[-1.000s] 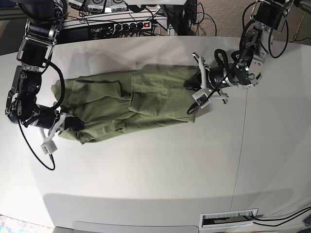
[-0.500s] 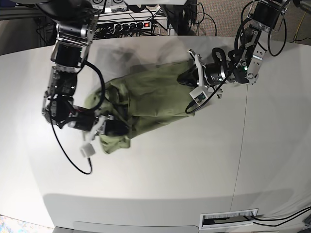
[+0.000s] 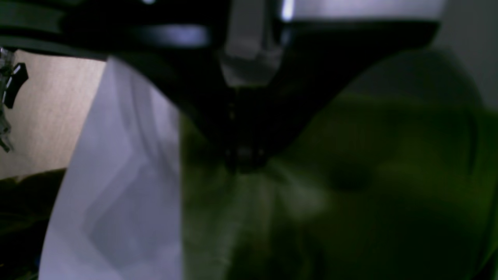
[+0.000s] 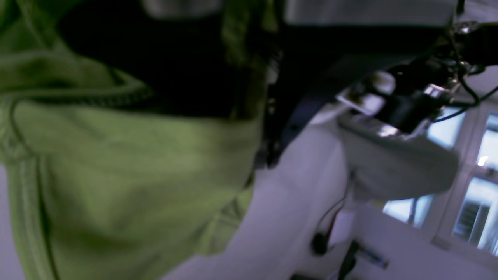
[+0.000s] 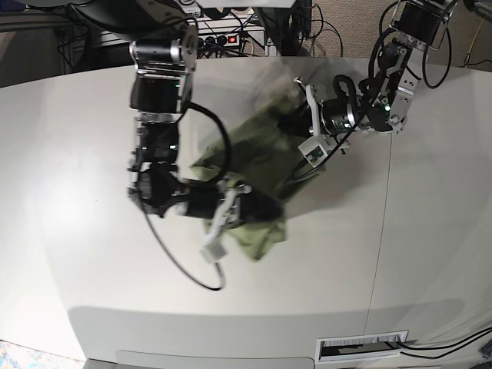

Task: Fold the T-shirt properly
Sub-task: 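Lift the bundle edge with the right gripper and fold it onto the left gripper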

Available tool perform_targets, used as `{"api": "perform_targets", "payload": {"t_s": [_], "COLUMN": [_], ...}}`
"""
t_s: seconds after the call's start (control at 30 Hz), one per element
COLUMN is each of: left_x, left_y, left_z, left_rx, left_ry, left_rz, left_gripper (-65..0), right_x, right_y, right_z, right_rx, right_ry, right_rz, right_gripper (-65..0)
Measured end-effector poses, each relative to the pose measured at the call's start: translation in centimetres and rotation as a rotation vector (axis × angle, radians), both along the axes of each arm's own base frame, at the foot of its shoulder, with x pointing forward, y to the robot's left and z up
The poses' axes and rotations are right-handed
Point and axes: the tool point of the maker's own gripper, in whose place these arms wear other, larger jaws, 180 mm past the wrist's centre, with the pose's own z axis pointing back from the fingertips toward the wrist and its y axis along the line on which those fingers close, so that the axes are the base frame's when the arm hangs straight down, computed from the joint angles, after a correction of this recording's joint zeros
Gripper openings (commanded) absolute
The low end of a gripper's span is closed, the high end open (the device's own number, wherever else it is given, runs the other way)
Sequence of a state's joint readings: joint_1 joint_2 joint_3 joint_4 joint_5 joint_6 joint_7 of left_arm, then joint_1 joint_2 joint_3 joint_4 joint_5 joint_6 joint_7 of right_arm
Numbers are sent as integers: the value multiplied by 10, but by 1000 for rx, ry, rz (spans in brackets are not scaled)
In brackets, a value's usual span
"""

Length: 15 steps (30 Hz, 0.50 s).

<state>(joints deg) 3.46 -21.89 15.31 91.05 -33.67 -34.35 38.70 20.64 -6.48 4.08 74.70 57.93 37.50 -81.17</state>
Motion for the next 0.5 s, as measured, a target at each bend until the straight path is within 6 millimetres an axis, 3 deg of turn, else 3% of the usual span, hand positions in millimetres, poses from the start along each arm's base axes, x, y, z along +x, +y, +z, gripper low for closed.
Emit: {"api": "perform_targets", "payload": {"t_s": [0.13,0.37,0.5], "left_x": [0,2,11], "left_y": [-3,-2,1], "left_z": [0,-1,0], "left_rx": [-5,9,9], "left_ry": [0,-14,-26], "left_rz": [0,3,66], "left_gripper": [-650,-650,-650], "right_x": [-12,-15,-15], "right_y": [28,32,36], "right_z": [3,1,15], "right_rx": [-3,-25,56], "right_ry": [-11,-15,-21], "right_rz": [84,107,111], "right_gripper": [-650,-650,-650]}}
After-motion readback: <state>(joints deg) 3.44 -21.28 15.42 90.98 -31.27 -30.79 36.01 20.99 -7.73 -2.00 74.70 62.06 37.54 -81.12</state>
